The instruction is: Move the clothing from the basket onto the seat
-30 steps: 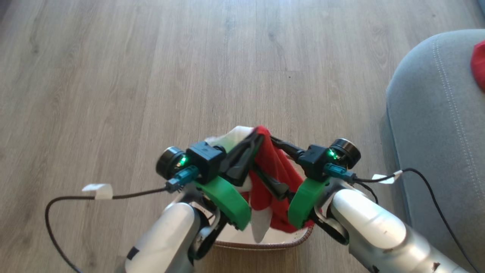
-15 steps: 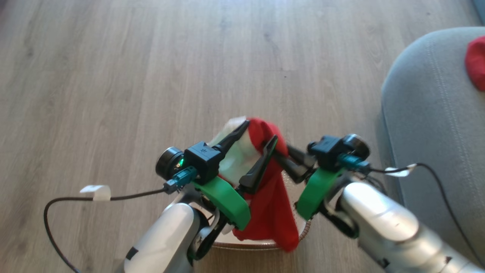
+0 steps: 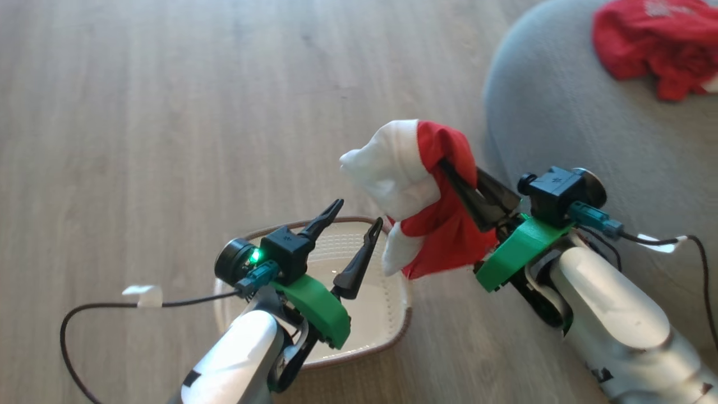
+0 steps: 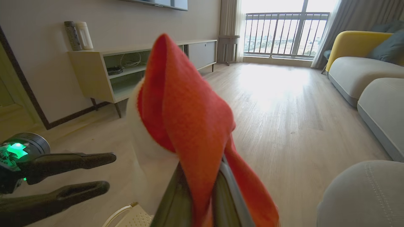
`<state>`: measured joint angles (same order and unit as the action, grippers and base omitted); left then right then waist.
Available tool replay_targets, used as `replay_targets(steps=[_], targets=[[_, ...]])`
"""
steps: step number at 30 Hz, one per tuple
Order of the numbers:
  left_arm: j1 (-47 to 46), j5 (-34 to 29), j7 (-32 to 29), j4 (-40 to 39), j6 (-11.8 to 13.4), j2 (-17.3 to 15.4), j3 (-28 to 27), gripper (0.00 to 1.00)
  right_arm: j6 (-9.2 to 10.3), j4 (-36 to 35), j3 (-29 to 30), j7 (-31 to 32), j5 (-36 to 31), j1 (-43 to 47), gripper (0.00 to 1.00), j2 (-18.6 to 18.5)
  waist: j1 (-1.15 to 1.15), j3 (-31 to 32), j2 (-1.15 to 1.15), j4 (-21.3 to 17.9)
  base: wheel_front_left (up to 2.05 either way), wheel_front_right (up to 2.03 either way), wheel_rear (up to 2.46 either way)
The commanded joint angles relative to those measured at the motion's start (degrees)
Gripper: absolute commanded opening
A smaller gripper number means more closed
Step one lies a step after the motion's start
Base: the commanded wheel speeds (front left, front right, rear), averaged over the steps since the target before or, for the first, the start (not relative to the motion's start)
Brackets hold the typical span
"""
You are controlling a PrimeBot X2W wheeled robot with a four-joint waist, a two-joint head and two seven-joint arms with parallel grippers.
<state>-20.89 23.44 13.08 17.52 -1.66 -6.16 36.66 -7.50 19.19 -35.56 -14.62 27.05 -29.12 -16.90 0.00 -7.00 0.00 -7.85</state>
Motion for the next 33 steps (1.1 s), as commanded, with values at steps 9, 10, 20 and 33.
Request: replay_targets(steps=[9,10,20,33], targets=[[-1.91,-1.06,1.64,2.29,-1.54,1.22,-0.14,1.0,0.01,-4.98,5.77,-0.38,-1.91,3.2,0.0,-0.85,0.0,-3.12,0.0,-11.56,0.0,0.0,0.0],[-2.1,-1.15,1.67,2.52,-1.61,1.3,-0.04,1.0,0.01,-5.17,6.26,-0.38,-2.09,3.49,0.0,-0.95,0.0,-3.3,0.0,-12.05,0.0,0.0,0.0],[-4.71,-2.16,1.81,3.35,-1.78,1.69,0.65,1.0,0.01,-6.13,13.88,-0.38,-2.38,4.0,0.0,-0.41,0.0,-8.31,0.0,-12.78,0.0,0.0,0.0],[-13.06,-5.87,0.41,1.37,0.77,-1.38,-0.73,1.0,0.01,-4.69,33.84,-0.38,-4.34,-17.69,0.0,0.41,0.0,-30.63,0.0,-9.52,0.0,0.0,0.0]])
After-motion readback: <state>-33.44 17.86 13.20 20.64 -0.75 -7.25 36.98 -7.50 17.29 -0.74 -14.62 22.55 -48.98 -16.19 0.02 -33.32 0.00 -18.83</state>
